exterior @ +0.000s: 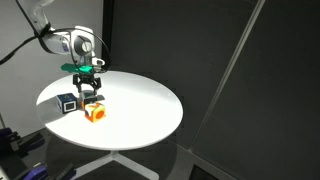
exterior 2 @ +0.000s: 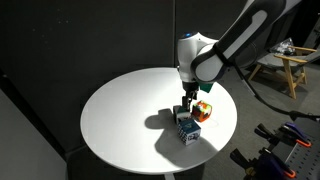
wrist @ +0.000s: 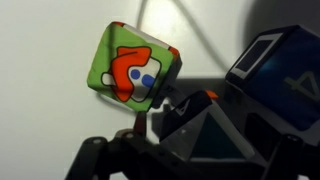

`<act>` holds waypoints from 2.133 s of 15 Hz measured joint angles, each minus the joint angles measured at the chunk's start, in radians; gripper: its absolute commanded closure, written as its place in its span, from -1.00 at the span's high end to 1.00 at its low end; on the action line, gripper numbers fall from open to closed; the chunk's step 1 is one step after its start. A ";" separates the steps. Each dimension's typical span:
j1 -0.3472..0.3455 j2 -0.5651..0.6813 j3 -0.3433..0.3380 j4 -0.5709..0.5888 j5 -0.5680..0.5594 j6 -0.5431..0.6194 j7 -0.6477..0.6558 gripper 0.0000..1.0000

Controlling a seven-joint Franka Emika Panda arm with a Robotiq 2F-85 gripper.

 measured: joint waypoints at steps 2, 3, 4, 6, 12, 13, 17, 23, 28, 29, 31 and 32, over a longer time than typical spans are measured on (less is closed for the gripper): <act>0.000 0.000 0.000 0.000 0.000 0.000 0.000 1.00; 0.000 0.001 0.000 -0.001 0.000 0.000 0.000 1.00; 0.001 0.001 0.000 -0.001 0.000 0.000 0.000 1.00; 0.006 0.001 0.000 0.000 0.000 0.000 0.005 1.00; 0.039 0.005 0.000 0.011 0.027 0.000 0.074 1.00; 0.043 0.007 0.000 0.016 0.033 0.000 0.089 1.00; 0.052 0.025 -0.004 0.041 0.040 0.000 0.141 1.00; 0.052 0.079 -0.013 0.087 0.058 0.000 0.150 1.00; 0.058 0.116 -0.014 0.125 0.072 0.000 0.150 1.00; 0.060 0.122 -0.016 0.131 0.072 0.000 0.150 1.00; 0.067 0.133 -0.020 0.142 0.072 0.000 0.150 1.00; 0.070 0.139 -0.023 0.147 0.072 0.000 0.150 1.00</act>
